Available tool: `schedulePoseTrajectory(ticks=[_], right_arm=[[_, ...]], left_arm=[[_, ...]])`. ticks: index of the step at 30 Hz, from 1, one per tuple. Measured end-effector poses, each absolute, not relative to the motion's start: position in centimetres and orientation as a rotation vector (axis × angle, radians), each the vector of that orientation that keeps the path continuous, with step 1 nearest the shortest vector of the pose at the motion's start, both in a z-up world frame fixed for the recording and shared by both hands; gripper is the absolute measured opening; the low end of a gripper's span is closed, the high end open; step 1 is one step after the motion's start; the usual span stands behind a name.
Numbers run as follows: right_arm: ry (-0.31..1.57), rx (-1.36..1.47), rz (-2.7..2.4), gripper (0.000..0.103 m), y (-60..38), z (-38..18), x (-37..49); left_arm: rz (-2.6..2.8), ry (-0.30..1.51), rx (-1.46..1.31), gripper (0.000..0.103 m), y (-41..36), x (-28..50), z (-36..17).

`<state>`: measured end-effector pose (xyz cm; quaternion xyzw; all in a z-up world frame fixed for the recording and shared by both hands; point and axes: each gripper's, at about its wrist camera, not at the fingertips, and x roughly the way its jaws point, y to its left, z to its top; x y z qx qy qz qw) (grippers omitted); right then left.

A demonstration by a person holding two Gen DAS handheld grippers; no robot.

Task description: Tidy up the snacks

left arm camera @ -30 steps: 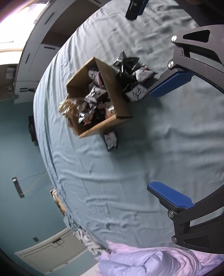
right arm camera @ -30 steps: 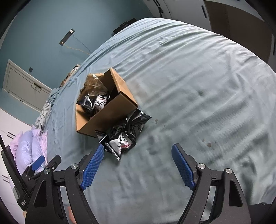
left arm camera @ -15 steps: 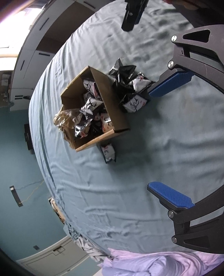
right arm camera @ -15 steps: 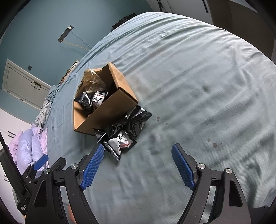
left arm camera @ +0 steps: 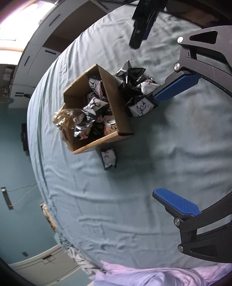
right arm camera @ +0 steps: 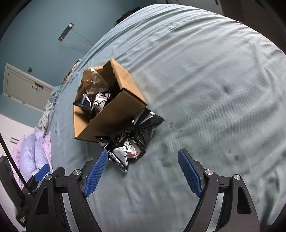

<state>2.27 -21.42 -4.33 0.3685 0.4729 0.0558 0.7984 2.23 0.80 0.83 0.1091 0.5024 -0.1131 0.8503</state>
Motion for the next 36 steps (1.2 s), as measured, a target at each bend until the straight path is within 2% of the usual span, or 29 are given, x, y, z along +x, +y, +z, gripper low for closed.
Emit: schedulePoseTrajectory(ticks=[6, 12, 21, 23, 24, 25, 26, 30, 33, 36], right_arm=[[1.055, 0.762, 0.06, 0.08, -20.5, -6.1, 5.2], [1.055, 0.596, 0.014, 0.08, -18.4, -6.4, 6.9], [0.993, 0.484, 0.031, 0.08, -15.3, -6.9, 9.0], [0.963, 0.503, 0.043, 0.072, -15.3, -6.9, 9.0], [0.958, 0.512, 0.059, 0.061, -15.3, -6.9, 9.0], [0.958, 0.516, 0.07, 0.056, -15.3, -6.9, 8.9], [0.956, 0.505, 0.069, 0.054, -15.2, -6.9, 8.8], [0.966, 0.463, 0.068, 0.018, -15.3, -7.0, 8.2], [0.967, 0.489, 0.065, 0.016, -15.7, -6.9, 8.1], [0.956, 0.529, 0.057, 0.004, -16.5, -6.0, 7.6]], left_arm=[[-0.217, 1.102, 0.217, 0.1, 1.4, 2.9, -0.2], [-0.175, 1.071, 0.194, 0.1, 1.9, 3.5, 0.4], [-0.148, 1.042, 0.118, 0.1, 3.0, 4.1, 1.3], [-0.146, 1.048, 0.111, 0.1, 3.1, 4.2, 1.1], [-0.144, 1.048, 0.11, 0.1, 3.1, 4.3, 1.1], [-0.143, 1.049, 0.112, 0.1, 3.1, 4.3, 1.1], [-0.141, 1.048, 0.115, 0.1, 3.0, 4.3, 1.0], [-0.137, 1.043, 0.123, 0.1, 2.9, 4.2, 1.0], [-0.122, 1.025, 0.13, 0.1, 2.8, 4.0, 1.1], [-0.112, 1.016, 0.134, 0.1, 3.0, 3.9, 1.2]])
